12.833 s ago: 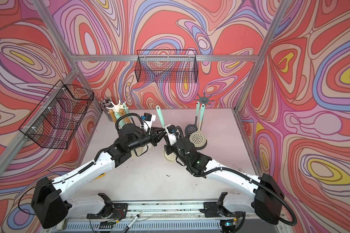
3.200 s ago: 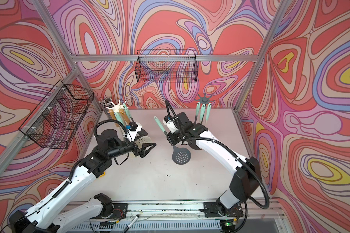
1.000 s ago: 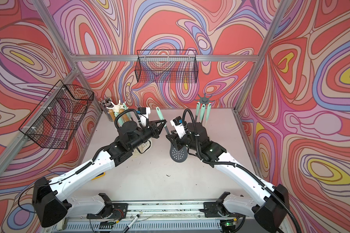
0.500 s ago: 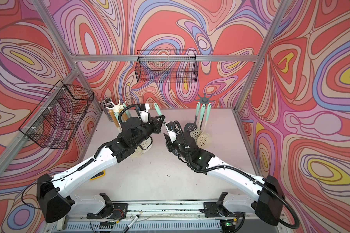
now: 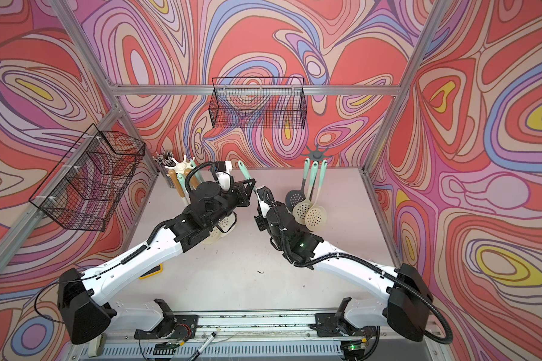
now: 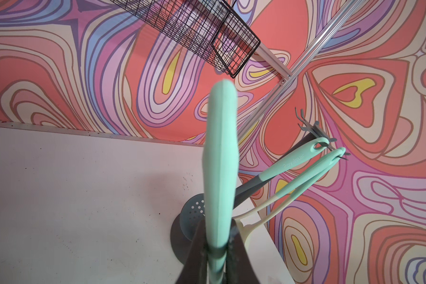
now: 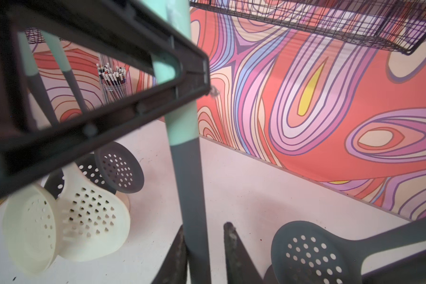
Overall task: Hang the skimmer on the kitchen utensil rack
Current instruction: Pick up the skimmer from the center of the board.
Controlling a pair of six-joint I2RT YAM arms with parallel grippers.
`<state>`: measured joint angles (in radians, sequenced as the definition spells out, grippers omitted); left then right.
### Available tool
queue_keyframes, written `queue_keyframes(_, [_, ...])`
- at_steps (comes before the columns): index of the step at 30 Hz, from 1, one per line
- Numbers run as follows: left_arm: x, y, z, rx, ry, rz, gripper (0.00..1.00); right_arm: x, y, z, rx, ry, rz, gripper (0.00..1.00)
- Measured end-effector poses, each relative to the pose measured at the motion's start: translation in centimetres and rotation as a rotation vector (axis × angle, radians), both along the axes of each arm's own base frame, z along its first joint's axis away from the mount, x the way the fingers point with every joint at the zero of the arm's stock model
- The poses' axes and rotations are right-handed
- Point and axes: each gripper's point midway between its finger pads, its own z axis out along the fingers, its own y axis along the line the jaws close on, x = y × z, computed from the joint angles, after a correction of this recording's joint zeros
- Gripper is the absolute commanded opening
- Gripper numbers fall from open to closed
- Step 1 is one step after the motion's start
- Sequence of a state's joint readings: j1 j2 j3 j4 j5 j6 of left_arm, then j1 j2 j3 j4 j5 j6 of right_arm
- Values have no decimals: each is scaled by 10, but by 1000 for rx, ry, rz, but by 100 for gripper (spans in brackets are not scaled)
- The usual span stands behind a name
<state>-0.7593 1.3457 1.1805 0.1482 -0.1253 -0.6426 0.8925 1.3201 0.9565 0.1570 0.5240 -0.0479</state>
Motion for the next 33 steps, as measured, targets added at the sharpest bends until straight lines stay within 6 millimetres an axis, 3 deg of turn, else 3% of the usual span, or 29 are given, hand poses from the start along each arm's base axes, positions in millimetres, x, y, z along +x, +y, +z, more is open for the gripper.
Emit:
queue_keyframes(5, [3, 0, -1, -12, 7, 14, 1, 8, 3, -4, -7, -34, -63, 8])
queue_keyframes(8, [5, 1, -5, -3, 12, 25, 10, 7, 7, -8, -37, -46, -78, 3])
queue_keyframes(15, [3, 1, 6, -40, -7, 17, 57, 13, -3, -10, -39, -63, -139, 0])
queue_keyframes(17, [0, 2, 10, -43, -18, 11, 64, 13, -8, -9, -40, -64, -147, 0])
queue_keyframes(22, [-19, 6, 37, -40, -90, -52, 85, -4, -21, -3, -62, -55, -101, 0])
queue_keyframes(28, [-59, 26, 77, -26, -223, -144, 97, -32, -47, 30, -36, -69, -62, 0])
queue_keyframes(33, [-70, 43, 72, 11, -241, -195, 100, -47, -72, 41, -43, -65, -82, 0])
